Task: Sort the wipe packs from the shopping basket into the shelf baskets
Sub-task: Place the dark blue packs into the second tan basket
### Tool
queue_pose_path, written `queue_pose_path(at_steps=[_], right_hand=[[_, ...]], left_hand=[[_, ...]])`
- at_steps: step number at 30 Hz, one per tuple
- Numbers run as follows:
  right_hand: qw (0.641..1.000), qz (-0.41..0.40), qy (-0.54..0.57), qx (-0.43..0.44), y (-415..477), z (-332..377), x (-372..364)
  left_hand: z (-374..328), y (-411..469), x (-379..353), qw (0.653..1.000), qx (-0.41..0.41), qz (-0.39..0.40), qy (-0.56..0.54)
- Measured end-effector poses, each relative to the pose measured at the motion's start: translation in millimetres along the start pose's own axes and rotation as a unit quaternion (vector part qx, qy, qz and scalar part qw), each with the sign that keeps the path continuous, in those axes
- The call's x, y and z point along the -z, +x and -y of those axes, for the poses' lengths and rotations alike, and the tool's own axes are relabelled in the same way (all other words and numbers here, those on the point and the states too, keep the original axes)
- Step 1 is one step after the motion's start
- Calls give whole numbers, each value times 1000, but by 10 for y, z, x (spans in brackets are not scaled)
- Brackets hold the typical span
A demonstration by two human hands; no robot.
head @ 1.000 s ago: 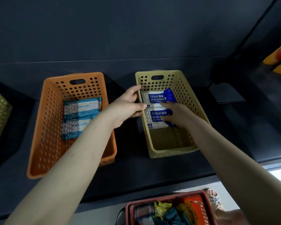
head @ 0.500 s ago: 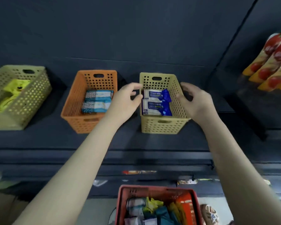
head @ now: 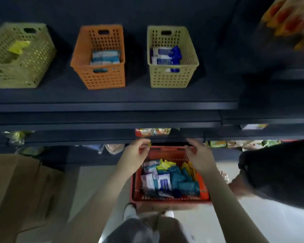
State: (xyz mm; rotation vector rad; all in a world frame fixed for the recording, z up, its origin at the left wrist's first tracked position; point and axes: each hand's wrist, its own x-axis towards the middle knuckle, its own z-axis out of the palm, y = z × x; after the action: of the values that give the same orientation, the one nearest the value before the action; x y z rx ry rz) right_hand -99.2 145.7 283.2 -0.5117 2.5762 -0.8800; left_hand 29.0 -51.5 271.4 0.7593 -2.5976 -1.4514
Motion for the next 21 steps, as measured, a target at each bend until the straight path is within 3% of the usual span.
queue_pose_path(at_steps=[5, 15, 21], right_hand=[[992, 61, -57, -91, -141, -403, -533], [971, 144, -39, -185, 154, -1548, -1799], [966, 191, -26, -174, 529, -2110, -2550]], left_hand=[[630, -12, -260, 995, 60, 75, 4], [1888, 85, -1438, 967, 201, 155, 21], [2423, 198, -2126, 942, 319, 96, -34]])
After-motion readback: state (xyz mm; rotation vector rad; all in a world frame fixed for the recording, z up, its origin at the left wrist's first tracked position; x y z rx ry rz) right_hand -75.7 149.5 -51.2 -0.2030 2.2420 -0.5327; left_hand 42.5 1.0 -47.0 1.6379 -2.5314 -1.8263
